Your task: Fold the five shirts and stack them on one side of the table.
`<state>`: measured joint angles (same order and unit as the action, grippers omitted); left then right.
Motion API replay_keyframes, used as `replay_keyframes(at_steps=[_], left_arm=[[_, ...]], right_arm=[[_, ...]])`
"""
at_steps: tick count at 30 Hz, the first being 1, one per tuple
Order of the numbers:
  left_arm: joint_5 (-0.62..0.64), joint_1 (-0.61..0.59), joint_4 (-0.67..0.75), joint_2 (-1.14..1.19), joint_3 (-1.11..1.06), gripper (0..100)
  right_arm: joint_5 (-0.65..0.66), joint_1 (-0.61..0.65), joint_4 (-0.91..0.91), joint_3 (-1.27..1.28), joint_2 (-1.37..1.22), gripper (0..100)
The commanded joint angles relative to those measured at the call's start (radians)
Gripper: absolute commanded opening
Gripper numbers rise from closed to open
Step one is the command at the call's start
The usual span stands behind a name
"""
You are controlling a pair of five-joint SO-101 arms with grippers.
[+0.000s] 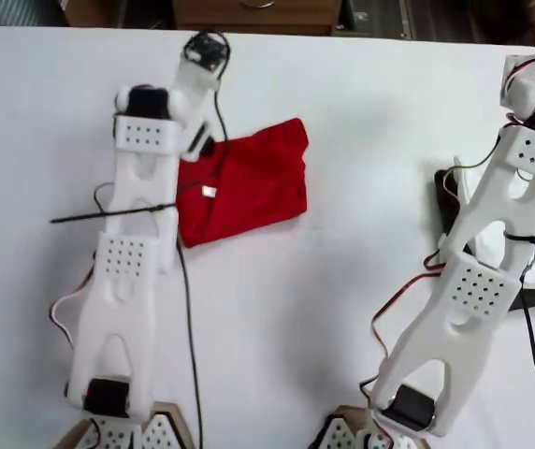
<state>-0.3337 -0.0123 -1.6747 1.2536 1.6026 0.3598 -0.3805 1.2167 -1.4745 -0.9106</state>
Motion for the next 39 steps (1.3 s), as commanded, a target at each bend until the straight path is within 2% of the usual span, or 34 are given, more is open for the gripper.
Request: replay_keyframes(at_steps=[1,10,18,39], left_arm=[[0.002,0.017,0.04,0.017,0.01,23],[0.008,0.075,0.02,-0.009,0.013,23],[0.008,0.186,-0.103,-0.044,0.012,23],[0.006,0.308,-0.11,-0.16,-0.018,23]], right_arm=[[-0.008,0.01,-0.016,-0.032,0.079,2.2],[-0.005,0.01,-0.018,-0.032,0.079,2.2],[-0.005,0.01,-0.018,-0.032,0.079,2.2],[-0.006,0.01,-0.019,-0.035,0.079,2.2]])
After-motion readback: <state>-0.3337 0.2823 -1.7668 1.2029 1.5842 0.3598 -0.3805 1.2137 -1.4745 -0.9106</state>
